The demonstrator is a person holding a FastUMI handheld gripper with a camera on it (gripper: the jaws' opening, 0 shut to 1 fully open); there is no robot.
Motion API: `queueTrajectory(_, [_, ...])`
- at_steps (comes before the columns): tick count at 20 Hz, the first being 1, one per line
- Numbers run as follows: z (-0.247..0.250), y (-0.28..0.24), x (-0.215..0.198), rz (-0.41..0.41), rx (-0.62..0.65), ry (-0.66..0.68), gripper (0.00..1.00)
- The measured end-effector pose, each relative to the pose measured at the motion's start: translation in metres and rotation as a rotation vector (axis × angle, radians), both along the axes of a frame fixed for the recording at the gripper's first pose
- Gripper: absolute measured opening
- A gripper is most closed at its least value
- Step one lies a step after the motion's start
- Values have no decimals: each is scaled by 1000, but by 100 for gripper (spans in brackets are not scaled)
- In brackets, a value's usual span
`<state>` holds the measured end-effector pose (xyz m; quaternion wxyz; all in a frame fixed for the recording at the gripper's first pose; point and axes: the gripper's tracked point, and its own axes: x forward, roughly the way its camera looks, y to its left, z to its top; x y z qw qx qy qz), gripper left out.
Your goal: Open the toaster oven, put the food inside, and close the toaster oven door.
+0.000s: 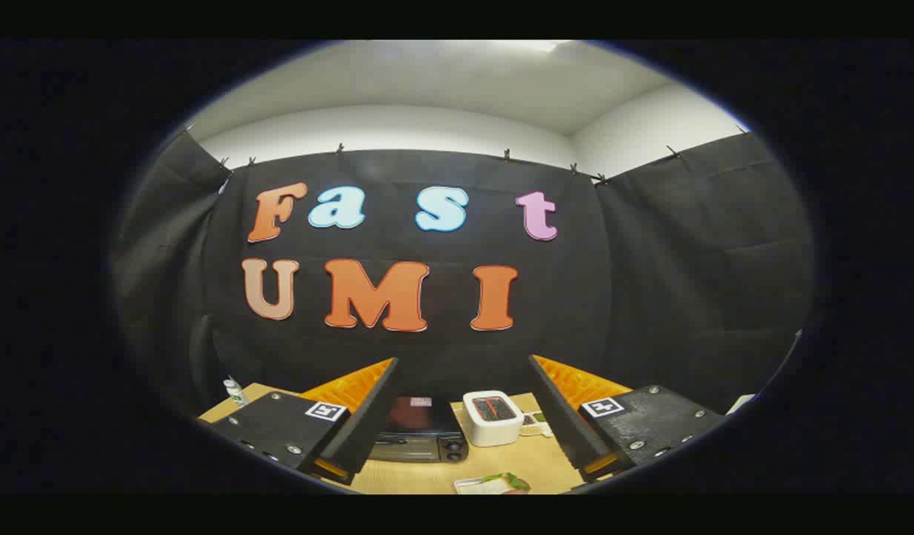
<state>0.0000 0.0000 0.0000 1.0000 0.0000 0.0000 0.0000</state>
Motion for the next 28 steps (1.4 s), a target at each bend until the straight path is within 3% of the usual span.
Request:
queueTrajectory(12, [-34,49,9,73,-64,36,99])
queueTrajectory(20, [-61,76,38,113,15,40,100])
queueTrajectory(24, [-126,106,72,148,31,118,100])
queueTrajectory(28, [-204,129,93,168,-40,234,100])
